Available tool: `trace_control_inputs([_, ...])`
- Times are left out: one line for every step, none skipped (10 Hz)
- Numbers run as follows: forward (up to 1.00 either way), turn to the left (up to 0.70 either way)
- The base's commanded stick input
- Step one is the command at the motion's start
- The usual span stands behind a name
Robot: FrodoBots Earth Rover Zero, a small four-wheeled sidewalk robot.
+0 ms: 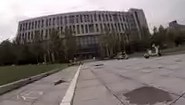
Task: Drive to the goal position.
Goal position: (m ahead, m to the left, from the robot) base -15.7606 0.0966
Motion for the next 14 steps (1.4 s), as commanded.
trace_control_inputs([0.7,-0.32])
trace_control_inputs([0.7,-0.32])
trace_control_inputs([0.7,-0.32])
trace_control_inputs([0.7,-0.32])
trace_control_inputs([0.7,-0.32])
trace_control_inputs([0.7,-0.32])
trace_control_inputs([0.7,-0.32])
trace_control_inputs([0.7,-0.32])
trace_control_inputs([0.7,-0.32])
trace_control_inputs([0.7,-0.32])
trace_control_inputs([0.7,-0.32])
trace_control_inputs([0.7,-0.32])
trace_control_inputs([0.7,-0.32])
trace_control_inputs([0.7,-0.32])
